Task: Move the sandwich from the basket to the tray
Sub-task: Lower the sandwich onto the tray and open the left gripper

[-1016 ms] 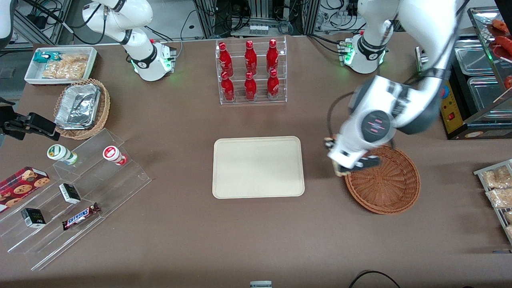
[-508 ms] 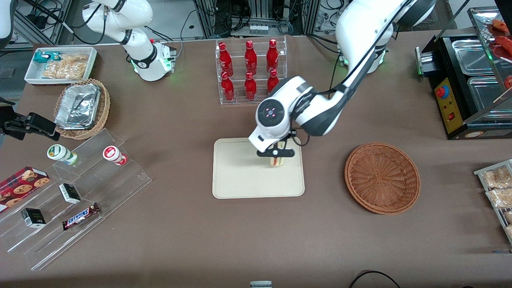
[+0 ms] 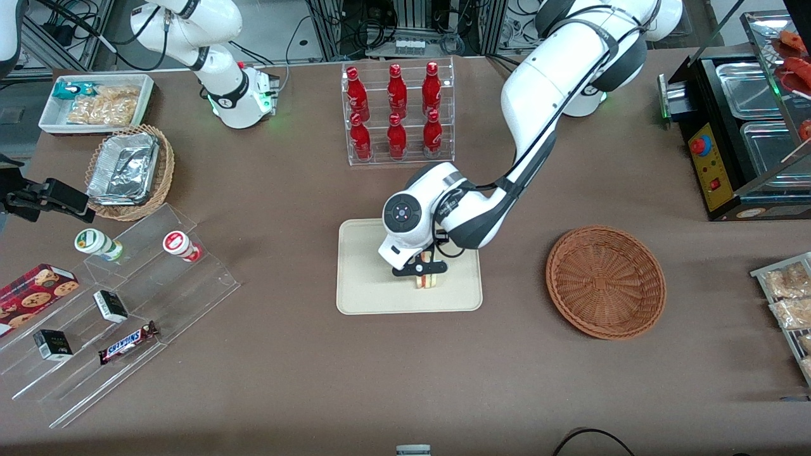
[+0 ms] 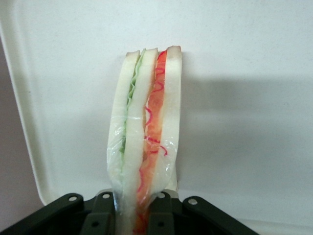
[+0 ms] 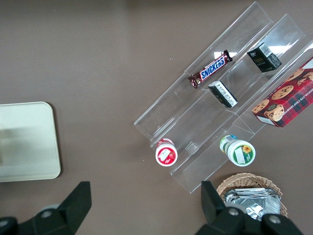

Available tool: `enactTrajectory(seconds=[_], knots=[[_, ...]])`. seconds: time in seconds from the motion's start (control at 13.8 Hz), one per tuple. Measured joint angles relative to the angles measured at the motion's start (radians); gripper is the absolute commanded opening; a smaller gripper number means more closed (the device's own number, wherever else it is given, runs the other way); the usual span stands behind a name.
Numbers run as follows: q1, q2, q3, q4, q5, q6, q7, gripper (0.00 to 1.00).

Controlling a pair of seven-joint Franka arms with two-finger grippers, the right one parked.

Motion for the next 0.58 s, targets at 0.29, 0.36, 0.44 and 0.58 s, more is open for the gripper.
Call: enactTrajectory(seconds=[0.29, 0.36, 0.44, 0.58], knots=[[-0.014, 0.008, 0.0, 0.024, 0.001, 0.0, -0.002, 0.78], [-0.018, 0.012, 0.0, 0.031, 0.002, 0.0, -0.003, 0.81], [-0.021, 0.015, 0.0, 0.036, 0.002, 0.0, -0.004, 0.89], [-0.022, 0.019, 0.0, 0.045, 0.003, 0.005, -0.005, 1.0]])
